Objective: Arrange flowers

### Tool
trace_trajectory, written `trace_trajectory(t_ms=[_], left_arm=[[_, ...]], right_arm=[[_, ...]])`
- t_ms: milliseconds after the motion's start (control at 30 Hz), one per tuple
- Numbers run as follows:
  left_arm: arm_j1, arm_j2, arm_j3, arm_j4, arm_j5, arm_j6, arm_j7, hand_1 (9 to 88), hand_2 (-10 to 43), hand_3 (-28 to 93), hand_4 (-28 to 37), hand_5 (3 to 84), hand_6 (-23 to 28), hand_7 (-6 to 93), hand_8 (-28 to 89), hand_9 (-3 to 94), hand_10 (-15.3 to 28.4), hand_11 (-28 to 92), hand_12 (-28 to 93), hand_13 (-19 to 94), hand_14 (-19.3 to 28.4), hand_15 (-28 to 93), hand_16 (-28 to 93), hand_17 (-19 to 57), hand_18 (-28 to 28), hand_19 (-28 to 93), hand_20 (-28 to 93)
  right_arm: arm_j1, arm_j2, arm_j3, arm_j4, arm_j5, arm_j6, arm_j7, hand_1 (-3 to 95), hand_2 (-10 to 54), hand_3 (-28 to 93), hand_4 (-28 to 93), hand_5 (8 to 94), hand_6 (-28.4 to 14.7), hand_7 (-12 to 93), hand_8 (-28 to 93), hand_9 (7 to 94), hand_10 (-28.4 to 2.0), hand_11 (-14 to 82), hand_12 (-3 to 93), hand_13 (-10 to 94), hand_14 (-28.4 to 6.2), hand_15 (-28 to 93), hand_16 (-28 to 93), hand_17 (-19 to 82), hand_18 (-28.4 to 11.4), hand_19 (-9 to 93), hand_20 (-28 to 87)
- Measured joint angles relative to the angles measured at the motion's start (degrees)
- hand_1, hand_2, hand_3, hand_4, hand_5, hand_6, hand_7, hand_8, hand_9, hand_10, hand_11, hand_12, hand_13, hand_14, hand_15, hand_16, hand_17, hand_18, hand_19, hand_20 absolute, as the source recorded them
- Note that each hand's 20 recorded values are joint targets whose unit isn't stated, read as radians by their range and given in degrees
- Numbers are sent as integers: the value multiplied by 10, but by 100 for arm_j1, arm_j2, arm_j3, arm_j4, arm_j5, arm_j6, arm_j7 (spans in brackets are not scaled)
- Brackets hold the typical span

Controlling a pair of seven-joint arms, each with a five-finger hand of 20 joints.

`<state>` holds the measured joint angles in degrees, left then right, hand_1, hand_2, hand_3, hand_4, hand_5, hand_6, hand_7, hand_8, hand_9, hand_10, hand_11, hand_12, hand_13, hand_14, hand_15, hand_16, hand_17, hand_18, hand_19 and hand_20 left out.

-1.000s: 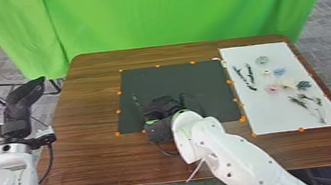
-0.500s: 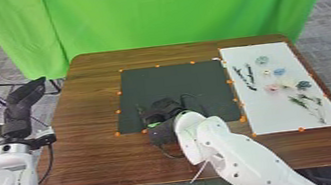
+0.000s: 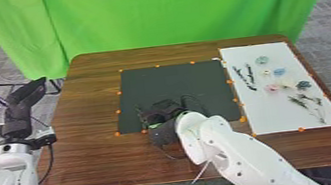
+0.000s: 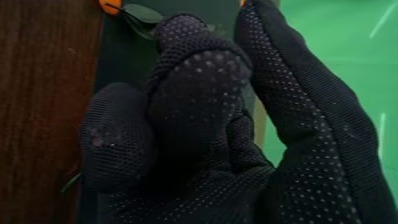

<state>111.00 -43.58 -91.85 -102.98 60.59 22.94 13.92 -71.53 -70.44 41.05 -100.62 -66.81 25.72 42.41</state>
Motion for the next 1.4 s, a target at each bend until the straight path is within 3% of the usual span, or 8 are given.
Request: trace_trajectory(t_ms=[300,733,967,1033,1067,1100,1200,1400], left_arm=[[-45,0,43,18,-2,-57,-15,261,8,662,-234,393,50,123,-72,341,119,166,94,250,123,55,-15,14,66,5,104],[-69,-31,33,14,3,-91,-24,260,6,665,-234,392,50,124,-72,342,119,165,93,250,123,55,-15,14,67,4,103],[-7,-85,-62,13,-1,-93,-11,259,4,666,-233,394,50,125,-72,344,119,167,93,252,124,56,-15,17,69,6,104],[20,-104,-92,12,-1,-98,-11,259,4,667,-233,394,50,126,-72,344,120,167,93,253,124,56,-15,17,69,6,105],[30,-113,-101,12,-1,-101,-12,259,4,667,-233,394,50,125,-72,344,120,168,93,253,124,56,-15,17,69,6,105],[35,-123,-104,12,-1,-105,-12,259,3,668,-233,394,50,126,-72,344,119,168,93,253,124,56,-15,17,69,7,105],[38,-158,-103,14,6,-131,-15,260,2,669,-232,394,51,125,-72,344,120,168,93,253,124,56,-15,18,70,6,105],[-36,-217,-22,71,109,-270,-27,266,-3,665,-230,394,50,126,-72,346,121,169,93,258,126,58,-15,19,70,7,105]], right_arm=[[-125,91,139,-129,774,-200,-92,473,-95,568,-79,560,-79,519,70,771,-154,412,262,937,-29,465,251,763,-36,748,461],[-337,246,196,-214,-426,-419,-576,413,-95,619,-94,564,-62,502,23,773,-149,400,261,937,-34,416,298,723,-61,786,408],[-1206,1090,1587,-1381,-650,-582,-1356,395,-95,625,-95,580,-61,512,9,785,-144,422,265,937,-34,430,299,717,-62,809,388],[-1343,1344,1973,-1696,-674,-594,-1444,389,-95,633,-96,581,-60,501,-48,774,-151,395,267,937,-36,416,324,706,-67,829,375],[-1386,1450,2154,-1810,-703,-599,-1460,383,-95,643,-95,576,-56,469,-140,755,-159,345,265,922,-41,415,339,691,-72,849,360],[-1413,1541,2325,-1882,-765,-599,-1466,380,-95,645,-96,571,-54,434,-147,732,-162,306,266,909,-44,422,338,681,-73,859,349],[-1407,1738,2601,-1844,-1405,-575,-1442,374,-95,642,-100,556,-52,392,-133,677,-170,247,265,888,-49,441,337,668,-78,875,340],[-1475,1826,2686,-1109,-3666,-558,-1161,342,-95,571,-163,512,-58,300,-89,593,-184,188,264,849,-61,471,322,649,-84,885,332]])
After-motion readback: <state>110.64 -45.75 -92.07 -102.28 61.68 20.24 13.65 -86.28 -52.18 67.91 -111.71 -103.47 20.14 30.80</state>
